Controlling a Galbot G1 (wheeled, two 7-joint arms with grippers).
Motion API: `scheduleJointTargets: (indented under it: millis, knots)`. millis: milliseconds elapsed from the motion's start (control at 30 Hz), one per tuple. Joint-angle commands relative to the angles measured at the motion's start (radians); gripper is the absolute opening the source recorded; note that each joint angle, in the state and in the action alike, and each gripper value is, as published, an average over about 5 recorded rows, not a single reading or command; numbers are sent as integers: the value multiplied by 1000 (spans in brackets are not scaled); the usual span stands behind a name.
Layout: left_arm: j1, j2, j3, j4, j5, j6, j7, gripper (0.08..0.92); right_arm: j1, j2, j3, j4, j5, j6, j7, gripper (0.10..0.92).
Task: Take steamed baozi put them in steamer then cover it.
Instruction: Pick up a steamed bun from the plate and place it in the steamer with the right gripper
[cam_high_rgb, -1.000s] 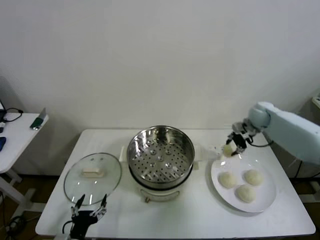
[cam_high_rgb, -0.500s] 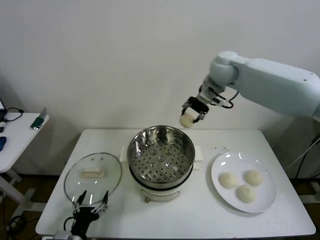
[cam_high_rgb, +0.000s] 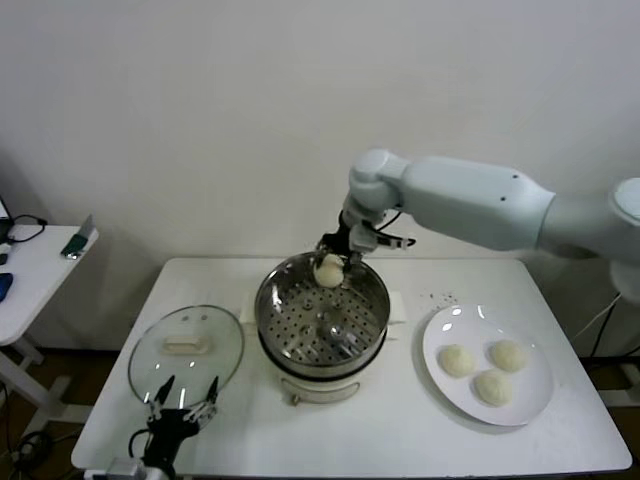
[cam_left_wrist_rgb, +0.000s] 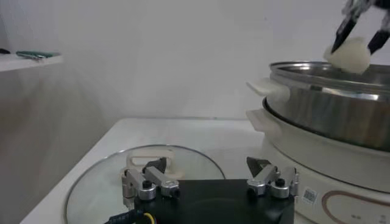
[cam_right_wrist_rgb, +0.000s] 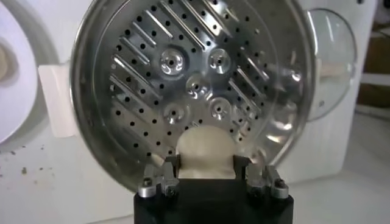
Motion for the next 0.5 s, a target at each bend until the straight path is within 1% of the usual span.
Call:
scheduleJointTargets:
  millis: [33,367,500]
  knots:
    - [1,-1,-2,1,-2,0,-1,823,-124,62,10,-80,-141,68,62,593]
    - [-4,-1,-8,6,-2,2,-2,823,-159,110,63,-189,-196,107,83,598]
    - [-4,-3,-8,5,-2,3,-2,823,-141,111,60,-201,-172,127,93,672]
